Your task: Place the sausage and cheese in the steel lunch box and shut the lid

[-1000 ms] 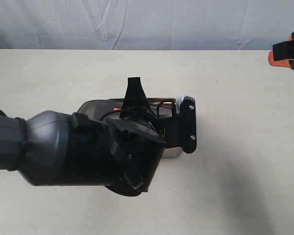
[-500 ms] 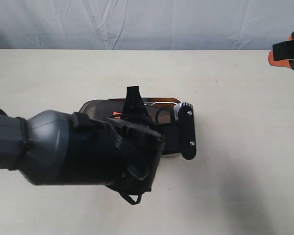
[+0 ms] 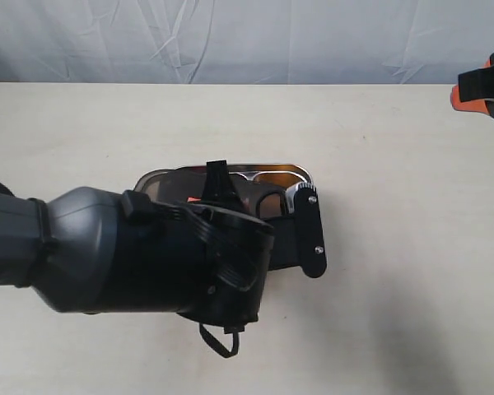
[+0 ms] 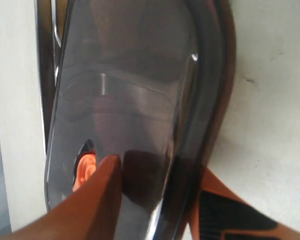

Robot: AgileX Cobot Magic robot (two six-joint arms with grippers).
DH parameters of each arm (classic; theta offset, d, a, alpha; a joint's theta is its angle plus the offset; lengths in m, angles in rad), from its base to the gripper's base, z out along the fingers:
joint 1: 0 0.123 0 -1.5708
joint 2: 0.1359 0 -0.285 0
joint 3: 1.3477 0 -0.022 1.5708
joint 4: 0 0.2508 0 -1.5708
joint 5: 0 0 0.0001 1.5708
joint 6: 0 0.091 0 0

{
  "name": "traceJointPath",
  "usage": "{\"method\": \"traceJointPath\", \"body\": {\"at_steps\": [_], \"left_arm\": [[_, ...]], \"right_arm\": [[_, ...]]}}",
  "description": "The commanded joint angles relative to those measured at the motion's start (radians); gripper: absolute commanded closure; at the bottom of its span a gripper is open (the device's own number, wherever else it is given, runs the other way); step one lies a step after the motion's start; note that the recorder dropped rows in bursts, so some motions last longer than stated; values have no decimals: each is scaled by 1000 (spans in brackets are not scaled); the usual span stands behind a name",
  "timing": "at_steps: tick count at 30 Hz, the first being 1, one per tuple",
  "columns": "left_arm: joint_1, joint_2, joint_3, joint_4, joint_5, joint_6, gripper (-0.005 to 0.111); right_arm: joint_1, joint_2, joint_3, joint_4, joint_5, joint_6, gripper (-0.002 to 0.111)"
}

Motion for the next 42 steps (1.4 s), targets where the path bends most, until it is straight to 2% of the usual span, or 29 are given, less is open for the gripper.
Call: {"method": "traceJointPath", "body": {"at_steps": [1, 19, 27, 32, 38, 42], "left_arm": [[-2, 2, 2, -60, 9, 12, 69], [-2, 2, 2, -117, 53, 61, 69], [-2, 2, 2, -115, -31, 61, 69], [-2, 2, 2, -117, -32, 61, 68], [-2, 2, 2, -108, -84, 63, 49], [-2, 2, 0, -92, -58, 59, 48]], "right_arm": [[0, -6, 4, -5, -6, 5, 65], [0, -6, 4, -7, -2, 11, 65], [0, -6, 4, -7, 0, 12, 65], [0, -6, 4, -7, 0, 13, 65], [0, -6, 4, -7, 0, 13, 65], [0, -6, 4, -7, 0, 13, 65]]}}
